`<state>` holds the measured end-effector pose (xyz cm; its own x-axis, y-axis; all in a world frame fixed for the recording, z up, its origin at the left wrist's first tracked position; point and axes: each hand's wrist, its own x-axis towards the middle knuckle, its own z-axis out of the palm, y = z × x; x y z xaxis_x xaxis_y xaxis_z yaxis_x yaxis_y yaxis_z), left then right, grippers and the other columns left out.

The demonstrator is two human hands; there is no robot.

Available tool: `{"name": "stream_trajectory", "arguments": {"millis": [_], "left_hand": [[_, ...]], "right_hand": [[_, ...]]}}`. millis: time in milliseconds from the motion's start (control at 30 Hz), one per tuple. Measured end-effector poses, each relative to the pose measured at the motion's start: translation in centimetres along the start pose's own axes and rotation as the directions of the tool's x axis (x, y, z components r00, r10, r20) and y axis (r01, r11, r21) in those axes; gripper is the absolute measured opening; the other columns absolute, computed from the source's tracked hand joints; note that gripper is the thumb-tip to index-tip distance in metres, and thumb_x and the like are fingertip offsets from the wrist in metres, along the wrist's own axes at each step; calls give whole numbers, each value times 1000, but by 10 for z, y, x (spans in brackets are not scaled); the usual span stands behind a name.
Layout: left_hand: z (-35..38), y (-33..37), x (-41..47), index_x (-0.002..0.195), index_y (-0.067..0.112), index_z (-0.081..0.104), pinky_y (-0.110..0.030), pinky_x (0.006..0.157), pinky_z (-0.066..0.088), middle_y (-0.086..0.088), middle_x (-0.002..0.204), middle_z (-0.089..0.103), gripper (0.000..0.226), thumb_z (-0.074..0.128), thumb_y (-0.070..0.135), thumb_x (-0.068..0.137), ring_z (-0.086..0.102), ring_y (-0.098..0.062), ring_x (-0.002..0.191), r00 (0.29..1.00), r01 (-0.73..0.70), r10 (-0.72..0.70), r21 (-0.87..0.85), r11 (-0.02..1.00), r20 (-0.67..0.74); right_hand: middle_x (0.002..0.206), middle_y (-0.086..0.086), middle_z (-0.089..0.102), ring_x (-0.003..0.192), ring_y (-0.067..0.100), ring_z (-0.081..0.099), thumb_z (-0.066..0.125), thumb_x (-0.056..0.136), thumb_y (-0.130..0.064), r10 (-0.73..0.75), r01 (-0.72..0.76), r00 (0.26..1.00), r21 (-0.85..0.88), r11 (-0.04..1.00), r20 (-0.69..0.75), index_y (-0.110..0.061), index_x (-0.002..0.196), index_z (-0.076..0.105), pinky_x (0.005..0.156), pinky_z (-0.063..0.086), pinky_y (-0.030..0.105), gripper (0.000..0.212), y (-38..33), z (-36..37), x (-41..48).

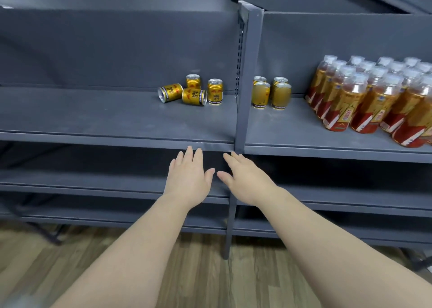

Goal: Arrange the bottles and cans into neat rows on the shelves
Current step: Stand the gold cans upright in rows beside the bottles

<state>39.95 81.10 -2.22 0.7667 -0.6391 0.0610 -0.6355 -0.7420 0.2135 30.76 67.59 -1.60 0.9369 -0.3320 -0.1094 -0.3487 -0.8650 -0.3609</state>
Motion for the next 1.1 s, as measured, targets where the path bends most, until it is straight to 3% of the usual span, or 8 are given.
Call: {"name": "stream_trajectory", "arguments": {"millis": [200,533,867,1100], "left_hand": [[-17,-49,37,157,12,17,-42,123,15,-12,166,12,66,35,47,105,12,-31,152,999,2,-1,13,1000,-41],[-38,-134,136,157,13,17,-44,124,16,-11,166,13,65,36,46,105,14,-32,152,999,-38,38,-30,999,-25],[-28,-163,214,159,16,10,-43,125,12,-10,167,5,67,33,47,105,7,-31,154,998,-40,43,-63,997,44],[-36,-167,282,159,17,10,-43,125,10,-9,167,5,67,35,48,105,6,-31,154,1000,-2,3,-13,1000,12]], "right_hand": [[168,5,5,155,22,3,35,105,-49,-14,14,1000,4,1000,-1,-19,160,10,123,11,38,67,-36,0,54],[168,6,8,154,25,6,36,106,-47,114,-116,989,-20,993,-90,-19,160,10,122,16,39,66,-81,-4,163],[168,7,6,154,28,4,39,104,-48,181,-190,978,-94,977,-100,-21,160,10,123,18,43,68,-75,-10,243],[168,7,0,154,27,-3,42,104,-48,116,-128,985,-83,988,-130,-20,160,8,123,14,42,71,-60,-24,314]]}}
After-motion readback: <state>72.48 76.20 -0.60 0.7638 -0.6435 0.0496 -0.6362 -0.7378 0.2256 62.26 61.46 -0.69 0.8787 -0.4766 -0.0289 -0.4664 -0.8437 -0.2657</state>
